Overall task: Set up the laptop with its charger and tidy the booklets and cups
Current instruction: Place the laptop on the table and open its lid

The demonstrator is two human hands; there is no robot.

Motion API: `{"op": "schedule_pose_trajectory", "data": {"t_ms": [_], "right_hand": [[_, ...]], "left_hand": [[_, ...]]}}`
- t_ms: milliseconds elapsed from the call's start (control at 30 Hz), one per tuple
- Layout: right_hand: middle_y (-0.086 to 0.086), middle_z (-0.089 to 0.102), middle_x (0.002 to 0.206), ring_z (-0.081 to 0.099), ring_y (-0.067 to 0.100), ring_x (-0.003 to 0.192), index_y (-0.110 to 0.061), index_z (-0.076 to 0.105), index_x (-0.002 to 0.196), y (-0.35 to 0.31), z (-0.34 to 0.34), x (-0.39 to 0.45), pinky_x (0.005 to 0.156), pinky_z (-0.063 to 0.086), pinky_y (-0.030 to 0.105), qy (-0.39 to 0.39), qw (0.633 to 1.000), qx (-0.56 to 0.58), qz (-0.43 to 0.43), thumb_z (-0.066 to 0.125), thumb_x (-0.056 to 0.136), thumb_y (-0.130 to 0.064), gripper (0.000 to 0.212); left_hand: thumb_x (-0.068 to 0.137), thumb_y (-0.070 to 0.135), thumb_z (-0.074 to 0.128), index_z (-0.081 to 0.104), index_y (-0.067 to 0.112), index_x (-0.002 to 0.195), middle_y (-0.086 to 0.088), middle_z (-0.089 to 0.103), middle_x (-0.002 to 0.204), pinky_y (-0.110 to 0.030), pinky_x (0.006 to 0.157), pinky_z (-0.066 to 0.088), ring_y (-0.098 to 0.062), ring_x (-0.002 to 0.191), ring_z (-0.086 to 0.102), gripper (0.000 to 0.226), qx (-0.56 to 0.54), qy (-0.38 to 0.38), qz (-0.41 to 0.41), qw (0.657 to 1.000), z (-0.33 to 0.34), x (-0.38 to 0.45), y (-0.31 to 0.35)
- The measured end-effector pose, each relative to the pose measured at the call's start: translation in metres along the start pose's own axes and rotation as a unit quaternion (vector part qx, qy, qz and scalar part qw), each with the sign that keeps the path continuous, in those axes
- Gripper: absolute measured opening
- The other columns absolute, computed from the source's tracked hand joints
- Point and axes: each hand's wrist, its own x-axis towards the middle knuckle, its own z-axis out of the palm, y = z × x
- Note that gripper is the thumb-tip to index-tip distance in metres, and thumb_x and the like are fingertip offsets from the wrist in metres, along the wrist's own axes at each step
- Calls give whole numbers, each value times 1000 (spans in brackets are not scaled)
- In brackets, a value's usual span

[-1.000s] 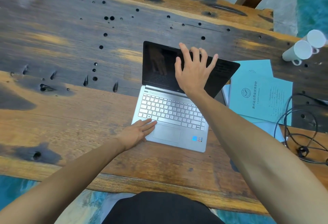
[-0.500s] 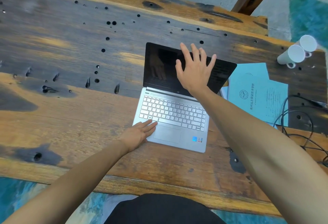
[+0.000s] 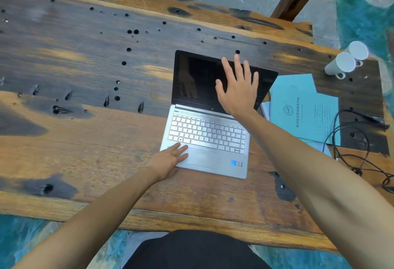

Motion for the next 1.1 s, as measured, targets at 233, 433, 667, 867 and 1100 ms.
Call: {"op": "schedule_pose_trajectory", "data": {"t_ms": [233, 433, 667, 867, 1100], "right_hand": [[0, 15, 171, 13, 29, 157, -38, 21, 160, 1, -10, -46, 125, 13, 55, -2, 999, 24, 23, 36, 100, -55, 65], [-1, 10, 172, 8, 28, 158, -40, 17, 161, -6, -13, -95, 125, 10, 54, -14, 999, 10, 47, 39, 96, -67, 73], [-2, 5, 172, 5, 28, 158, -43, 11, 161, -3, -17, -177, 125, 9, 55, -16, 995, 0, 98, 32, 91, -80, 82], [-1, 12, 172, 10, 28, 157, -42, 16, 161, 20, -18, -252, 123, 15, 58, -25, 983, 10, 183, 34, 89, -82, 84], [-3, 2, 172, 2, 26, 158, -44, 7, 161, 58, -21, -340, 125, 6, 57, -59, 967, 50, 244, 27, 88, -85, 86]], "left_hand": [[102, 46, 47, 13, 37, 160, 11, -9, 169, -41, 115, 40, -19, 157, -6, 68, 7, 3, -12, 1000, -14, -15, -1], [93, 69, 40, 7, 43, 160, 8, -15, 168, -57, 124, 6, -28, 155, -17, 79, 34, 112, -35, 993, -36, -24, -8], [86, 80, 35, 14, 45, 159, 9, -3, 170, -59, 121, 1, -31, 155, -15, 83, 24, 220, -18, 975, -48, -28, 2], [85, 83, 30, 9, 44, 159, 8, -4, 170, -60, 122, -3, -30, 154, -18, 86, 42, 208, 10, 977, -42, -33, 36], [82, 86, 18, 1, 46, 159, 9, -12, 169, -59, 121, -8, -29, 153, -22, 88, 60, 185, 1, 981, -24, -41, 87]]}}
